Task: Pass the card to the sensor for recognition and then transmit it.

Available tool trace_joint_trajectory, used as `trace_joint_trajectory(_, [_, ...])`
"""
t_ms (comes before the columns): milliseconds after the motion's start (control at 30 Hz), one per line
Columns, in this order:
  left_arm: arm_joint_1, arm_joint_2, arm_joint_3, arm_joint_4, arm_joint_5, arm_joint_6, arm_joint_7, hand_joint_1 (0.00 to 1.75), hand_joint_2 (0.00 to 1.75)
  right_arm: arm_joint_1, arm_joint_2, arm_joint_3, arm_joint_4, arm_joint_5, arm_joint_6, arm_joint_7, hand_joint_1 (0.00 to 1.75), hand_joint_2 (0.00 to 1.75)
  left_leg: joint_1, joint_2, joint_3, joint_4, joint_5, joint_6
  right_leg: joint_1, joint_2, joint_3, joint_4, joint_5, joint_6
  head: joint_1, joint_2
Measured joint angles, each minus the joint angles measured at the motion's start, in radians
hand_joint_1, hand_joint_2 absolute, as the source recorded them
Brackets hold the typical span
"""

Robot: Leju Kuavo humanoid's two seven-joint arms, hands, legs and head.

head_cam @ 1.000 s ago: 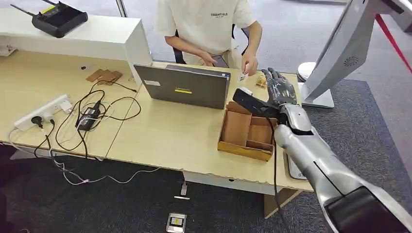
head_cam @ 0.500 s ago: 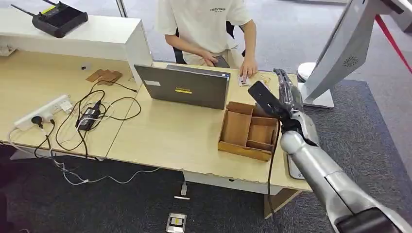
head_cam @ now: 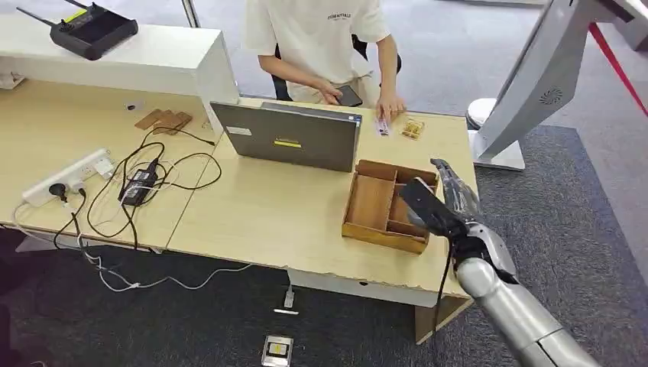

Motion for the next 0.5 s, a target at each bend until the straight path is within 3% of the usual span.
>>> trace_joint_trajectory(267, [-0.003, 0.000, 0.000, 0.000, -0.023, -0.003, 0.009, 0.00, 0.00, 0.040, -0.020, 0.003, -0.062, 0.143, 0.085, 0.048, 0.00, 1.75, 0.000, 0.000, 0.000, 0.000, 0.000, 0.000, 0.000, 0.000, 0.000, 0.000, 0.000, 0.000, 0.000, 0.000])
trace_joint_trajectory(500, [-0.012, 0.000, 0.000, 0.000, -0.032, -0.011, 0.016, 0.00, 0.00, 0.055, -0.025, 0.004, -0.079, 0.170, 0.114, 0.058, 0.00, 1.75, 0.000, 0.000, 0.000, 0.000, 0.000, 0.000, 0.000, 0.000, 0.000, 0.000, 0.000, 0.000, 0.000, 0.000])
